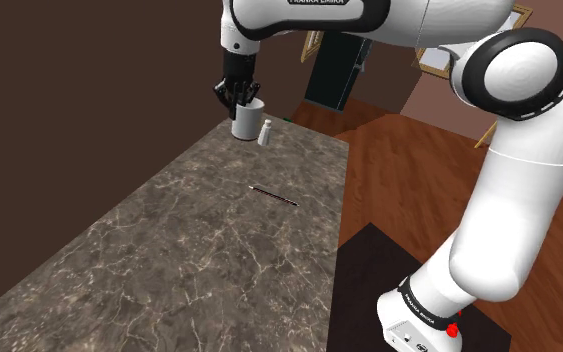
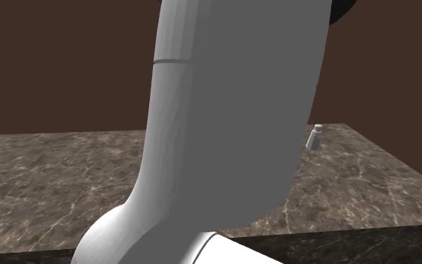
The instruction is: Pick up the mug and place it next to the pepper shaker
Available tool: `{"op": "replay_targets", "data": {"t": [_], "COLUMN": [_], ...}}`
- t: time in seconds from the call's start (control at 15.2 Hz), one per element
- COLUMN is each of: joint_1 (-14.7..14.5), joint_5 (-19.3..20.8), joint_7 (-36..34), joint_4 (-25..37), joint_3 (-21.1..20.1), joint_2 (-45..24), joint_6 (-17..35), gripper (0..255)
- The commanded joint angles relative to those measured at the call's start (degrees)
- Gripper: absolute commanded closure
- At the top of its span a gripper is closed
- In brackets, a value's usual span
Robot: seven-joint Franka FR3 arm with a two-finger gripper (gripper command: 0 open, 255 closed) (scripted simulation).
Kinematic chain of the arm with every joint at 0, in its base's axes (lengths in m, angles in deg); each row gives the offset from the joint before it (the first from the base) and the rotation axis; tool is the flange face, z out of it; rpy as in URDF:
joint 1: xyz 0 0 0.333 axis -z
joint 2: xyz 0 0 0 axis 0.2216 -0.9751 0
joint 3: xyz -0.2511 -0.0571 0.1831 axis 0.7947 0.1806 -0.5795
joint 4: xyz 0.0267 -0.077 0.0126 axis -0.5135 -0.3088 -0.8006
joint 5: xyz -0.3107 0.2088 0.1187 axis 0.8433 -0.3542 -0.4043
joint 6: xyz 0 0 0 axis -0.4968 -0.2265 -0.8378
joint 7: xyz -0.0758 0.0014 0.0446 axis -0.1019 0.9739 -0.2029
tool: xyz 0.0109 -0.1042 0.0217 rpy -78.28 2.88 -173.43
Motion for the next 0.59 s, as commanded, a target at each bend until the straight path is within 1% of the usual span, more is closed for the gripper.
{"op": "replay_targets", "data": {"t": [0.0, 0.26, 0.53], "joint_1": [2.01, 5.15, 8.09], "joint_5": [-0.22, -0.39, -0.41], "joint_7": [2.88, 7.66, 12.32], "joint_4": [-0.59, 0.46, 2.84], "joint_3": [0.90, 2.46, 4.02], "joint_2": [0.20, -0.45, -2.01], "joint_6": [0.69, 0.71, 0.28], "gripper": [255, 255, 255]}}
